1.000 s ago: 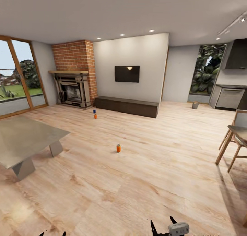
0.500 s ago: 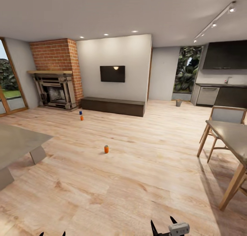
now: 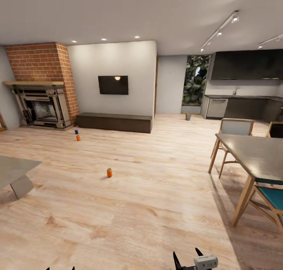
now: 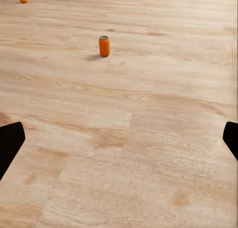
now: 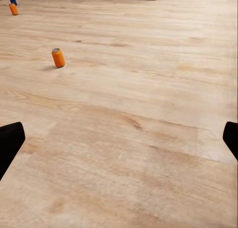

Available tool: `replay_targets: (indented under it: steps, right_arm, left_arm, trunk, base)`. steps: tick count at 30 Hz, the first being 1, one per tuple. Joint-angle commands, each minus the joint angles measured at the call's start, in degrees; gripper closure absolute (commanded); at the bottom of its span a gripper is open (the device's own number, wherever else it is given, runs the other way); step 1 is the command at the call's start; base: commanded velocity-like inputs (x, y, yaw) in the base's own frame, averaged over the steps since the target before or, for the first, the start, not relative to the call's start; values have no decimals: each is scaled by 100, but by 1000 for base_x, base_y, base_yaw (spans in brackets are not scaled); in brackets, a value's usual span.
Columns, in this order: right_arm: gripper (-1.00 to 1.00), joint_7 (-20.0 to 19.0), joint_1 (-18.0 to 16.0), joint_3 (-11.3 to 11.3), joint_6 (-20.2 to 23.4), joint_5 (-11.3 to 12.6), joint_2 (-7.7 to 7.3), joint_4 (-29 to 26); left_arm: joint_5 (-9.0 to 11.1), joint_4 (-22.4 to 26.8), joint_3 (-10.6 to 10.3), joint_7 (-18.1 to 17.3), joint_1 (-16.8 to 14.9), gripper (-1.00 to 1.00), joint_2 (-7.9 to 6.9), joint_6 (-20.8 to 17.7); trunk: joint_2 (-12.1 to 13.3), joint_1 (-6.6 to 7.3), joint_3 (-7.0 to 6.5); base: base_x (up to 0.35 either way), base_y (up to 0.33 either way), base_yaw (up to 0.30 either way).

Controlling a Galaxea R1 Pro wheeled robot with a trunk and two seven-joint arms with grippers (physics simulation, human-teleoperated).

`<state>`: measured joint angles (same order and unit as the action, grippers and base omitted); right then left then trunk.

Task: Put the three can of soda from the living room inside the tash can in the kitchen.

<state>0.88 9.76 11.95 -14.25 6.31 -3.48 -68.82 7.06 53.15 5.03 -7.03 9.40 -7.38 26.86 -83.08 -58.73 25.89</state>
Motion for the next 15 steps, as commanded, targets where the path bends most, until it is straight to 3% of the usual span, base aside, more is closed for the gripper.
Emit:
replay_targets:
  steps: [1,8,15]
  right_arm:
    - [-100,0,0,0,0,1,-1,0]
    - [-100,0,0,0,-1,1,4,0]
    - [-100,0,0,0,-1,1,6,1]
  left_arm:
    - [-1,-7,0,0,0,-100,0,5]
    - [-2,-27,-8,-2,0,-100,0,18]
    - [-3,-32,-10,-1,0,-100,0,21]
  trunk:
    - [0,0,-3]
    - [0,0,-25]
    - [0,0,-49]
  base:
    - [44,1,-251]
    - [105,0,-251]
    - [226,67,-252]
